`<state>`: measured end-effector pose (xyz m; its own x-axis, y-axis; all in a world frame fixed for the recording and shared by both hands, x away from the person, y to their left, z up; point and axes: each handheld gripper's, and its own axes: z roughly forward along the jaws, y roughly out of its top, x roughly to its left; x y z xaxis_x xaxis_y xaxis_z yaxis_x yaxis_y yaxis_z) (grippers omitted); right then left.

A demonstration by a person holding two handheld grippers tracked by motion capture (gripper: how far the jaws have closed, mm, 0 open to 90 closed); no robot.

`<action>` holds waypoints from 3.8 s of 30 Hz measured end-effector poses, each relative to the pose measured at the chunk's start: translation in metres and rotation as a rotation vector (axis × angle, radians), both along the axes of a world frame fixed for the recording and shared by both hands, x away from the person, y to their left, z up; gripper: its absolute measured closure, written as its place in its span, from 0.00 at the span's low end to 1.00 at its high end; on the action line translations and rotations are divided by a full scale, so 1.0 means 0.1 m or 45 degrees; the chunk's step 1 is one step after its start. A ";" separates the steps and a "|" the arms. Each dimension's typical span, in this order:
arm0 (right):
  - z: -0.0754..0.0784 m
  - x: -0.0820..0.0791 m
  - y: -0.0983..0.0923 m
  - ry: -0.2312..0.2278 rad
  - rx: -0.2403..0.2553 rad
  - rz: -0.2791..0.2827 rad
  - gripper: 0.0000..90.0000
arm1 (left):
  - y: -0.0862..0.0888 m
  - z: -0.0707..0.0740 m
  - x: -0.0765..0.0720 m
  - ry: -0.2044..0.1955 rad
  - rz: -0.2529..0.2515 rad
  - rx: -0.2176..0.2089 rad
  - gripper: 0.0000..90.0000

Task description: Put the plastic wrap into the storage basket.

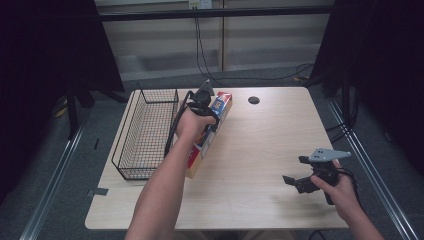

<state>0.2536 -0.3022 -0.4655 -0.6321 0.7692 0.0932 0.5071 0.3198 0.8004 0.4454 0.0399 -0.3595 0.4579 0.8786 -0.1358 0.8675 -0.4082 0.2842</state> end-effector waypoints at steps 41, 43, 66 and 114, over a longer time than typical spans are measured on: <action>0.01 -0.01 0.01 -0.006 -0.006 0.018 0.02 | 0.48 0.36 -0.05 -0.027 0.166 0.004 0.48; 0.01 -0.01 0.00 -0.014 -0.003 0.010 0.02 | 0.50 0.37 -0.06 -0.025 0.170 0.002 0.48; 0.01 -0.01 0.02 -0.011 -0.008 0.023 0.02 | 0.75 0.49 -0.10 -0.043 0.258 0.019 0.48; 0.01 -0.02 0.03 -0.013 -0.015 0.029 0.03 | 1.35 0.44 -0.15 -0.052 0.507 0.054 0.48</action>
